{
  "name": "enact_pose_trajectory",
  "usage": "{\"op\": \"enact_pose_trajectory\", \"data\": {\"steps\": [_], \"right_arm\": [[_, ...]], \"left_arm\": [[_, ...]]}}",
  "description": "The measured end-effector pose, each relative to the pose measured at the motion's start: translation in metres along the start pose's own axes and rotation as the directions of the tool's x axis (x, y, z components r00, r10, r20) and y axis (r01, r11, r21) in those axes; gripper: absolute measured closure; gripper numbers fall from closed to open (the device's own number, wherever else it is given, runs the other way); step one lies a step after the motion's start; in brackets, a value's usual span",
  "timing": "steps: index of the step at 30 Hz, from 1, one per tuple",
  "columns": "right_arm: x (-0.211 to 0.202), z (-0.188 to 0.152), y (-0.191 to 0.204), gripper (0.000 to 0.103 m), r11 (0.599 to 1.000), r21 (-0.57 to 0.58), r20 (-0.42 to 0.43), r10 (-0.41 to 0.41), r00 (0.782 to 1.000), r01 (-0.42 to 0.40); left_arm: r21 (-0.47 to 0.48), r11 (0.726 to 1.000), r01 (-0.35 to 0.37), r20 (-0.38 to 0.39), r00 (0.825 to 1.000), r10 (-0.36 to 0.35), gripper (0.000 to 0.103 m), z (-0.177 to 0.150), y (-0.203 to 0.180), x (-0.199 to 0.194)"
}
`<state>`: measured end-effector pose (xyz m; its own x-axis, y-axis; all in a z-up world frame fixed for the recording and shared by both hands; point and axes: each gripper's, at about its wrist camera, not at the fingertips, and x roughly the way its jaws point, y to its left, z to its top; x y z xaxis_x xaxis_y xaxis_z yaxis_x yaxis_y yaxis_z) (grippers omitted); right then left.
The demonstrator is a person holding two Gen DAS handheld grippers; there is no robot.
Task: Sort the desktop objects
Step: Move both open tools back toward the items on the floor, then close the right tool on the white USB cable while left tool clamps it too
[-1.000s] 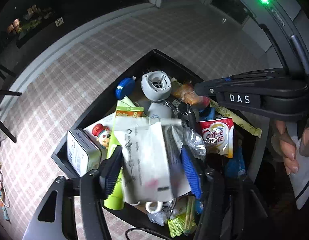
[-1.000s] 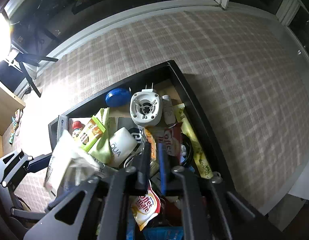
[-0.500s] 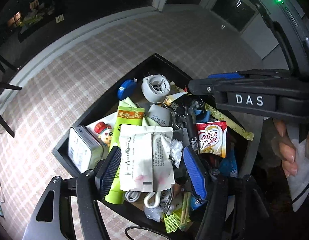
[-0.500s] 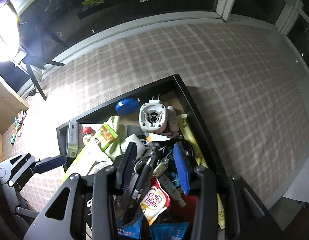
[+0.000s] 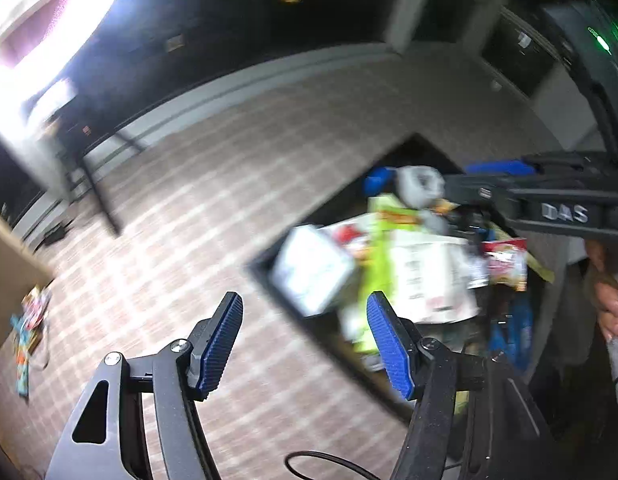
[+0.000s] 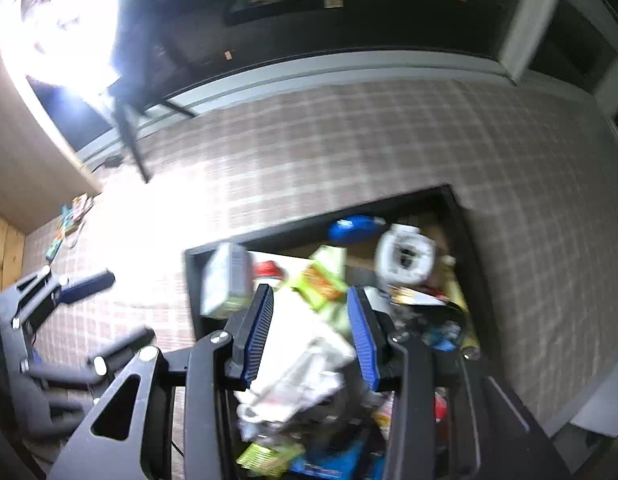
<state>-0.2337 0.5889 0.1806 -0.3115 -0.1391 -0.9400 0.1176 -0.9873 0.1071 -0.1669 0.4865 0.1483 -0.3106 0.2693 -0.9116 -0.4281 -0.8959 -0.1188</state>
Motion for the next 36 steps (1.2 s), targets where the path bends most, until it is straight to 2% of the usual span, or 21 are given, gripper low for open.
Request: {"op": "enact_pose_trajectory", "data": {"steps": [4, 8, 15, 19, 23, 25, 27, 30, 34, 36], "right_arm": [[0.010, 0.009, 0.044, 0.065, 0.996, -0.072, -0.010, 0.043, 0.999, -0.044], [0.025, 0.015, 0.100, 0.065, 0.985, -0.144, -0.031, 0.091, 0.995, -0.094], [0.063, 0.023, 0.206, 0.065, 0.949, -0.247, -0.084, 0.181, 0.980, -0.196], [0.084, 0.020, 0.278, 0.065, 0.910, -0.331, -0.122, 0.223, 0.967, -0.251], [0.107, 0.020, 0.337, 0.065, 0.884, -0.376, -0.162, 0.233, 0.959, -0.279], [0.122, 0.024, 0.361, 0.065, 0.884, -0.361, -0.186, 0.244, 0.952, -0.297], [0.139, 0.028, 0.379, 0.067, 0.887, -0.331, -0.213, 0.263, 0.941, -0.322], [0.163, 0.032, 0.402, 0.072, 0.898, -0.298, -0.231, 0.261, 0.937, -0.324], [0.192, 0.035, 0.420, 0.076, 0.913, -0.228, -0.257, 0.279, 0.925, -0.339], [0.202, 0.039, 0.426, 0.077, 0.919, -0.201, -0.260, 0.283, 0.923, -0.338]], "left_arm": [[-0.082, 0.993, -0.080, -0.002, 0.997, 0.080, 0.041, -0.025, 0.069, -0.006], [-0.194, 0.969, -0.152, -0.030, 0.988, 0.149, 0.042, -0.054, 0.148, -0.009], [-0.320, 0.897, -0.304, -0.096, 0.953, 0.288, 0.043, -0.110, 0.276, -0.016], [-0.407, 0.840, -0.358, -0.136, 0.933, 0.332, 0.043, -0.141, 0.347, -0.021], [-0.492, 0.806, -0.330, -0.131, 0.943, 0.306, 0.044, -0.159, 0.393, -0.027], [-0.512, 0.802, -0.308, -0.119, 0.950, 0.289, 0.047, -0.161, 0.407, -0.026], [-0.512, 0.806, -0.296, -0.115, 0.954, 0.277, 0.054, -0.159, 0.414, -0.023], [-0.509, 0.818, -0.270, -0.114, 0.962, 0.246, 0.062, -0.148, 0.423, -0.009], [-0.510, 0.827, -0.237, -0.113, 0.972, 0.208, 0.064, -0.136, 0.429, 0.011], [-0.507, 0.830, -0.231, -0.122, 0.973, 0.196, 0.068, -0.132, 0.431, 0.020]]}}
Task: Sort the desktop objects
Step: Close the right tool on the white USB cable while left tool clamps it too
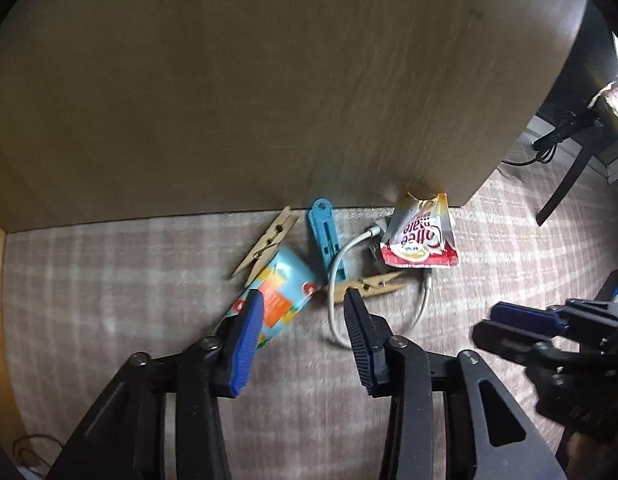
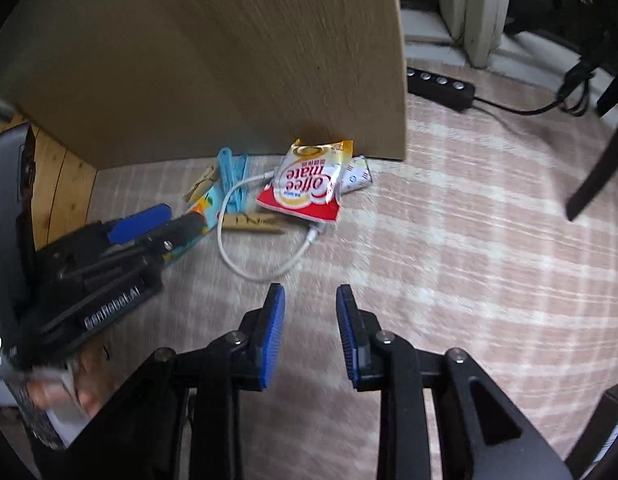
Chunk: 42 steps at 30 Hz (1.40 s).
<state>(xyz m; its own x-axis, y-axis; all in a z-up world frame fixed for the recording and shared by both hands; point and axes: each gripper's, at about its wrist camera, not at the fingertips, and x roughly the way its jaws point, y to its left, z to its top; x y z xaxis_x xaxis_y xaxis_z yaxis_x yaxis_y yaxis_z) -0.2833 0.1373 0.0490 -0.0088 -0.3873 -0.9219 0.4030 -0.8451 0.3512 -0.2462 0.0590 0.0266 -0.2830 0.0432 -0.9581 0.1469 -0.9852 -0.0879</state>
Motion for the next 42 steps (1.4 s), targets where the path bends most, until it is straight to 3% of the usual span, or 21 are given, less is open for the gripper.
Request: {"op": "enact_pose_trajectory", "data": {"steps": [2, 13, 21, 27, 36, 42], "right_arm": [[0.009, 0.006, 0.002, 0.078, 1.000, 0.019, -0.001, 0.001, 1.000, -0.001], [0.031, 0.017, 0.010, 0.078, 0.998, 0.060, -0.006, 0.006, 1.000, -0.006], [0.042, 0.018, 0.017, 0.088, 0.998, 0.067, -0.002, -0.006, 1.000, 0.006], [0.047, 0.018, 0.015, 0.097, 0.996, 0.089, 0.009, -0.010, 1.000, 0.010], [0.038, 0.008, 0.008, 0.102, 0.991, 0.118, 0.010, 0.066, 0.998, -0.066], [0.029, -0.008, 0.014, 0.102, 0.995, 0.081, 0.007, 0.064, 0.998, -0.065]], "left_arm": [[-0.001, 1.000, 0.000, -0.014, 1.000, 0.000, 0.073, 0.004, -0.001, 0.008], [0.000, 0.999, 0.039, -0.041, 0.998, -0.038, 0.073, 0.014, -0.010, 0.032], [-0.026, 0.998, 0.065, -0.047, 0.997, -0.067, 0.092, 0.022, -0.022, 0.041], [-0.045, 0.997, 0.062, -0.037, 0.997, -0.064, 0.095, 0.024, -0.020, 0.042], [-0.080, 0.990, 0.117, -0.053, 0.991, -0.122, 0.100, -0.007, -0.018, 0.035], [-0.085, 0.989, 0.119, -0.047, 0.991, -0.123, 0.100, -0.032, -0.022, 0.029]]}}
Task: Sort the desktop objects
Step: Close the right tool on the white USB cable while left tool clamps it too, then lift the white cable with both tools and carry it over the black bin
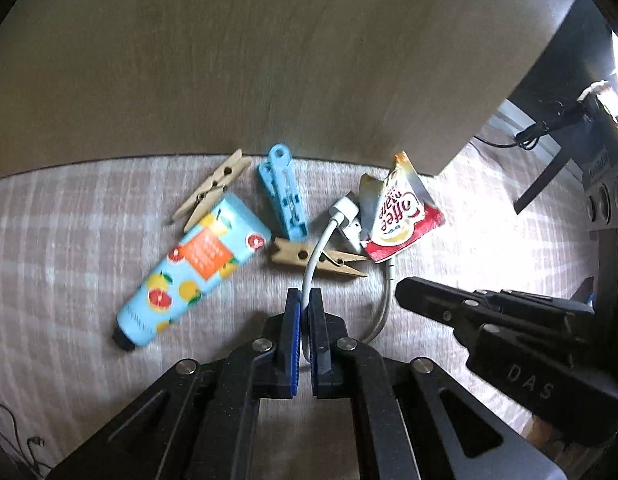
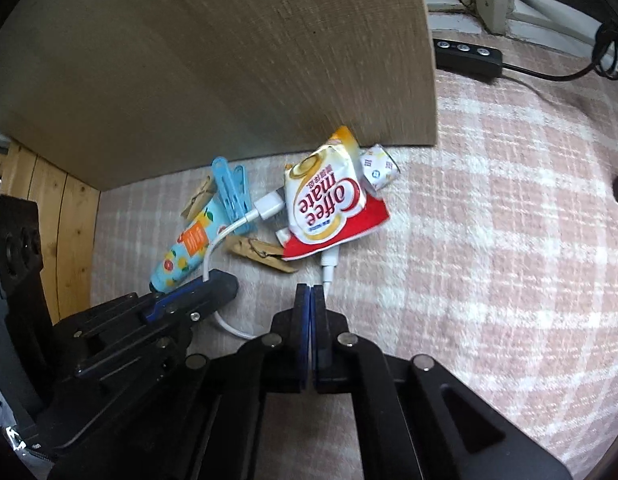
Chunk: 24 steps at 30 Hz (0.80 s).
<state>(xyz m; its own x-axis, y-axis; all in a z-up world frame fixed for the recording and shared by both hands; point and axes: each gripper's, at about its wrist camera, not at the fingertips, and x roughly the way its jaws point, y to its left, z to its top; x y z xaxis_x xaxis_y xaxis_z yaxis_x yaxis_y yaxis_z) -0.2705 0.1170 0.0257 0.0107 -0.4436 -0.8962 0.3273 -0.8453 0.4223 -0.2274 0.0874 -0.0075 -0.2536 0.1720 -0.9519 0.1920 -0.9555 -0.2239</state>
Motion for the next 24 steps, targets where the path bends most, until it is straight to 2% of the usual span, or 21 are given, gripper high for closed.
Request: {"op": "enact_pose_trajectory", "data": {"steps": [8, 10, 12, 15, 16, 17, 20, 24], "right_arm": [[-0.002, 0.000, 0.001, 0.100, 0.998, -0.040, -0.022, -0.043, 0.999, 0.042], [0.002, 0.003, 0.011, 0.096, 0.996, -0.072, -0.032, -0.056, 0.998, 0.054], [0.006, 0.007, 0.019, 0.086, 0.994, -0.084, -0.033, -0.079, 0.996, 0.076], [0.018, 0.010, 0.028, 0.084, 0.993, -0.087, -0.065, -0.088, 0.994, 0.083], [0.016, 0.011, 0.032, 0.084, 0.990, -0.100, -0.050, -0.104, 0.993, 0.099], [0.015, 0.012, 0.036, 0.084, 0.987, -0.115, -0.044, -0.120, 0.992, 0.115], [0.012, 0.010, 0.046, 0.097, 0.982, -0.129, -0.047, -0.149, 0.988, 0.142], [0.001, 0.014, 0.040, 0.097, 0.993, -0.091, -0.057, -0.087, 0.995, 0.081]], "left_arm": [[-0.055, 0.998, 0.003, -0.013, 1.000, -0.004, 0.100, -0.015, 0.018, 0.006], [-0.059, 0.998, 0.008, -0.016, 1.000, -0.009, 0.100, -0.016, 0.020, 0.008], [-0.059, 0.998, 0.008, -0.017, 1.000, -0.009, 0.100, -0.019, 0.023, 0.009], [-0.066, 0.998, 0.018, -0.022, 1.000, -0.020, 0.100, -0.022, 0.026, 0.013], [-0.068, 0.998, 0.017, -0.024, 1.000, -0.019, 0.100, -0.023, 0.027, 0.015], [-0.069, 0.997, 0.021, -0.027, 0.999, -0.022, 0.100, -0.025, 0.027, 0.017], [-0.075, 0.997, 0.027, -0.025, 0.999, -0.029, 0.100, -0.029, 0.029, 0.016], [-0.075, 0.997, 0.032, -0.019, 0.999, -0.034, 0.100, -0.039, 0.028, 0.010]]}}
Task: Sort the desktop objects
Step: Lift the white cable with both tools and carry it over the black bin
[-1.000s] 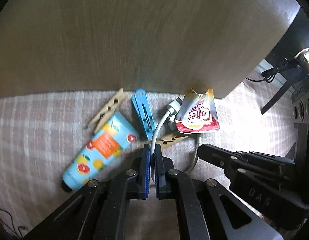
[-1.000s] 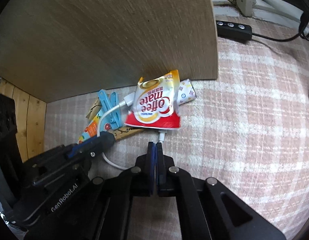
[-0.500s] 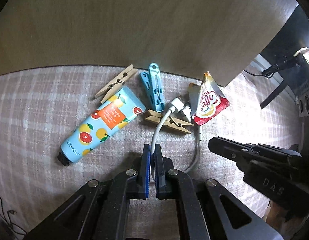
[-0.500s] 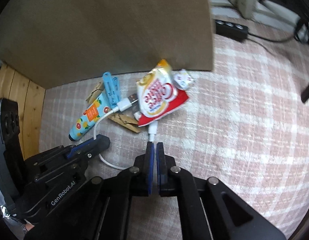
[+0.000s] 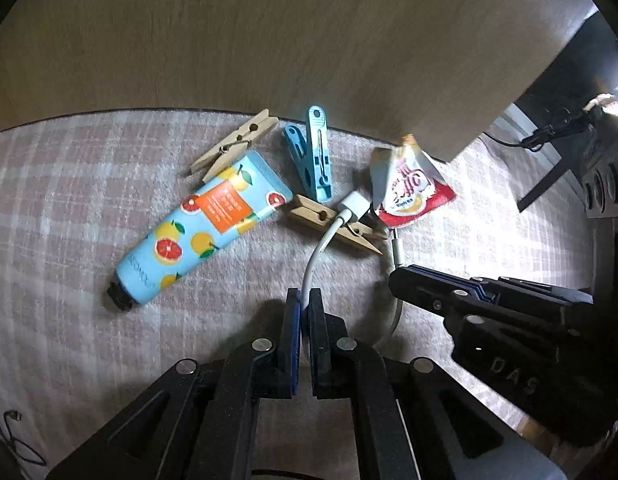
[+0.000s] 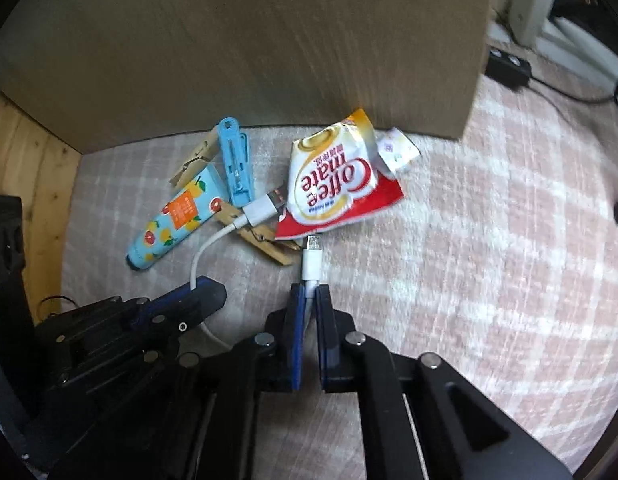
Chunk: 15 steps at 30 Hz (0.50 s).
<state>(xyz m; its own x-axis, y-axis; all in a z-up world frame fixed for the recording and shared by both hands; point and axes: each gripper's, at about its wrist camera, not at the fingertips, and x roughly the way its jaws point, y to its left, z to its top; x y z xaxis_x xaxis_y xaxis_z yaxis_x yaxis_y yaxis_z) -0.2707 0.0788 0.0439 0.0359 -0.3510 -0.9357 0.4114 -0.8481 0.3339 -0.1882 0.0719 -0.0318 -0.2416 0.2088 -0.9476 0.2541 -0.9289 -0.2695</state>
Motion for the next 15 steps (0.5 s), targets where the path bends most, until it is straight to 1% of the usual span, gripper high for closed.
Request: {"op": "enact_pose_trajectory", "data": {"steps": [2, 3, 5, 6, 7, 8, 9, 11, 12, 13, 14, 15], "right_arm": [[-0.014, -0.005, 0.000, 0.097, 1.000, -0.004, 0.010, 0.023, 1.000, -0.023], [-0.021, -0.007, 0.001, 0.097, 1.000, -0.008, 0.014, 0.030, 0.999, -0.030], [-0.040, -0.014, -0.002, 0.097, 0.999, -0.010, 0.025, 0.051, 0.998, -0.051], [-0.049, -0.019, -0.007, 0.097, 0.998, -0.005, 0.027, 0.058, 0.998, -0.058], [-0.057, -0.027, -0.016, 0.097, 0.998, -0.003, 0.026, 0.067, 0.997, -0.067], [-0.066, -0.032, -0.020, 0.097, 0.997, -0.002, 0.030, 0.072, 0.997, -0.072], [-0.073, -0.036, -0.023, 0.097, 0.997, 0.000, 0.035, 0.073, 0.997, -0.073], [-0.094, -0.057, -0.037, 0.097, 0.997, 0.009, 0.054, 0.081, 0.995, -0.081], [-0.104, -0.062, -0.044, 0.097, 0.996, 0.022, 0.064, 0.085, 0.994, -0.086], [-0.118, -0.070, -0.055, 0.097, 0.994, 0.045, 0.079, 0.094, 0.992, -0.098], [-0.127, -0.091, -0.074, 0.097, 0.993, 0.051, 0.088, 0.098, 0.991, -0.103], [-0.142, -0.100, -0.087, 0.097, 0.993, 0.065, 0.105, 0.092, 0.990, -0.099]], "left_arm": [[-0.002, 1.000, 0.000, 0.006, 1.000, 0.000, 0.100, -0.008, -0.002, -0.005], [0.001, 1.000, 0.004, 0.010, 1.000, -0.004, 0.100, -0.011, -0.013, -0.008], [0.016, 1.000, 0.009, 0.018, 1.000, -0.009, 0.100, -0.022, -0.021, -0.014], [0.027, 1.000, 0.011, 0.022, 1.000, -0.012, 0.100, -0.022, -0.019, -0.016], [0.039, 0.999, 0.013, 0.026, 1.000, -0.014, 0.100, -0.028, -0.025, -0.020], [0.046, 0.999, 0.015, 0.030, 0.999, -0.016, 0.100, -0.032, -0.035, -0.022], [0.059, 0.998, 0.022, 0.030, 0.999, -0.024, 0.100, -0.026, -0.041, -0.030], [0.084, 0.996, 0.028, 0.033, 0.999, -0.031, 0.100, -0.033, -0.057, -0.035], [0.102, 0.994, 0.028, 0.036, 0.999, -0.032, 0.100, -0.036, -0.067, -0.037], [0.121, 0.992, 0.029, 0.038, 0.999, -0.034, 0.100, -0.037, -0.082, -0.035], [0.142, 0.989, 0.031, 0.039, 0.999, -0.037, 0.100, -0.039, -0.096, -0.035], [0.162, 0.986, 0.037, 0.039, 0.998, -0.044, 0.100, -0.036, -0.115, -0.043]]}}
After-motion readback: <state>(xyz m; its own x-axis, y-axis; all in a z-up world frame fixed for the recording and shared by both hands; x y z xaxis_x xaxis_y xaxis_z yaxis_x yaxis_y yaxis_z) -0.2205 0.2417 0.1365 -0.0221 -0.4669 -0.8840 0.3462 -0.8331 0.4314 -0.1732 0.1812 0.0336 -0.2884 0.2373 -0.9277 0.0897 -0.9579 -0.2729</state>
